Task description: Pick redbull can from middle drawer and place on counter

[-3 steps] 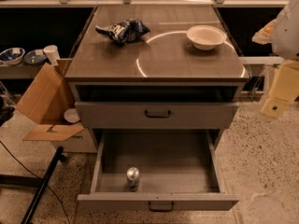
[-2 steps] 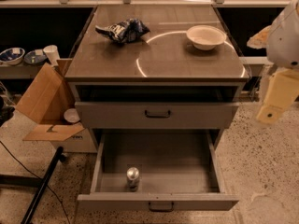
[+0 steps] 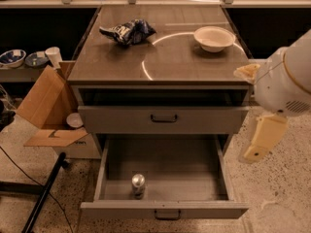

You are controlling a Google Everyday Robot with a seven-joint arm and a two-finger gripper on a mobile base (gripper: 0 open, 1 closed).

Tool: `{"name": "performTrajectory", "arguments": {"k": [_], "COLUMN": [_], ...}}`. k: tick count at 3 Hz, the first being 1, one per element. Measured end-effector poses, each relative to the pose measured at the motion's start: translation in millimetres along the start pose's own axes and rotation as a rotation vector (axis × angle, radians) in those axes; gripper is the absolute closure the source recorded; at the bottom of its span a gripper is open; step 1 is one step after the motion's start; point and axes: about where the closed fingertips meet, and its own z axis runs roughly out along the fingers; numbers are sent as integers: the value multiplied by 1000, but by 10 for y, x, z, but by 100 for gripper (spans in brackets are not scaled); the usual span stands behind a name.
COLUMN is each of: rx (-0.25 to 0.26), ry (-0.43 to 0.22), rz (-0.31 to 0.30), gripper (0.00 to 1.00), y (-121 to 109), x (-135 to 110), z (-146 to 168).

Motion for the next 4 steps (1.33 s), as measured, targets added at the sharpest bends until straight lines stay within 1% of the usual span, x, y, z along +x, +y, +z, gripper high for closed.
{"name": "performTrajectory", "arguments": {"k": [1,2,3,4], "rx": [-7,-12,-11,-22], "ry": [-67,-176,-254,-313], "rz": [-38,-59,-59,-61], "gripper": [0,0,0,0], "y": [132,262,351,455], "x": [-69,-140,-182,-235], "z": [443,1099,1602,2067]}}
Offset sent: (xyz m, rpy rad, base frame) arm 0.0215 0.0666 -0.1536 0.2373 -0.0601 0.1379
